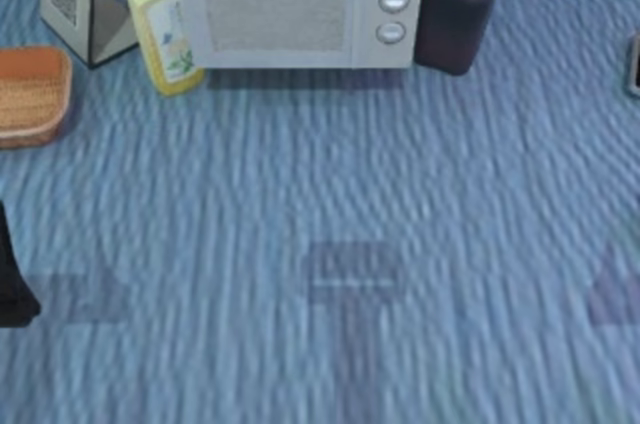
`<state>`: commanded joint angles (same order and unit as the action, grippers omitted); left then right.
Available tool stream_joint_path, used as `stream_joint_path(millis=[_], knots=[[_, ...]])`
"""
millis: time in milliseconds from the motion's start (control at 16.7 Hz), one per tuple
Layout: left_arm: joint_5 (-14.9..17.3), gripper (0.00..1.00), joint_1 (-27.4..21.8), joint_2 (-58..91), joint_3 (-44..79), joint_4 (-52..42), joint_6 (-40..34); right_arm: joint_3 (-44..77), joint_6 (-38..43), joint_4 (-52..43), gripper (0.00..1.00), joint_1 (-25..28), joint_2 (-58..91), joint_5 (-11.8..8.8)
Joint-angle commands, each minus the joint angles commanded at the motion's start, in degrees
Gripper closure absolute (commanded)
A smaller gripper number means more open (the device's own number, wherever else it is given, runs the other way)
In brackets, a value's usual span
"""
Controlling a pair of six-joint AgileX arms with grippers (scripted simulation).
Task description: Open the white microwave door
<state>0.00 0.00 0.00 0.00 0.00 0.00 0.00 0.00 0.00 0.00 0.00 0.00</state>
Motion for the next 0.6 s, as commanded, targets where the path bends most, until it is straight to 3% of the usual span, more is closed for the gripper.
stream_joint_path(millis=[300,600], knots=[[-1.42,0.00,-1.87,3.56,3.42,0.12,-0.98,0.00,0.00,0.00,0.00,0.00,0.00,0.00],[-8.34,0.00,-9.73,21.35,18.32,-0.51,-4.96,0.00,0.00,0.00,0.00,0.00,0.00,0.00]])
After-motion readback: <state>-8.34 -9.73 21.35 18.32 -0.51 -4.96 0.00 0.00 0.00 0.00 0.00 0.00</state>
